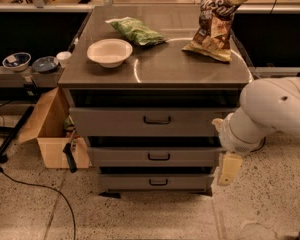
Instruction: Open middle drawer
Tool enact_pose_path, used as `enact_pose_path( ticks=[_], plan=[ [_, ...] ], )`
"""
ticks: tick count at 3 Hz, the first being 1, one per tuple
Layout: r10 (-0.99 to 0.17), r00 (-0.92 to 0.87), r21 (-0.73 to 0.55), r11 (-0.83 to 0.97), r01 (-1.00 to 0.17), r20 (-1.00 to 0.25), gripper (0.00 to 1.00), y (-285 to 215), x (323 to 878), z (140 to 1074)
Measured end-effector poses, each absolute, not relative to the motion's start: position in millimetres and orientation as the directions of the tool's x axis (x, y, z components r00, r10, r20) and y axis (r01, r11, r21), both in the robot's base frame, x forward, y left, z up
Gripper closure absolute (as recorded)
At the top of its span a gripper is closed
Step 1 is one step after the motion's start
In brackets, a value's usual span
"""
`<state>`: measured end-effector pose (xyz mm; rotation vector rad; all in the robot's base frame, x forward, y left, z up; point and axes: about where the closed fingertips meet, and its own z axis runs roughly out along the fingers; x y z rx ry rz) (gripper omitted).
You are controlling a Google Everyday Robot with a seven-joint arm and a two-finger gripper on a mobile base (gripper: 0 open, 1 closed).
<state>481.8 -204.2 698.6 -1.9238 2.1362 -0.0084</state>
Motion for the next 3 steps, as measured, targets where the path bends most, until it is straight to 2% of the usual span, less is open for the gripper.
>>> enact_pose_path(
  ticks=[2, 3],
  plan=[
    [-0.955, -0.18, -0.213, 0.232, -0.949, -0.237, 0.0, -193, 478, 632],
    [-0.93, -0.2, -0.195, 0.267, -0.944, -0.307, 0.0, -185, 482, 601]
  ],
)
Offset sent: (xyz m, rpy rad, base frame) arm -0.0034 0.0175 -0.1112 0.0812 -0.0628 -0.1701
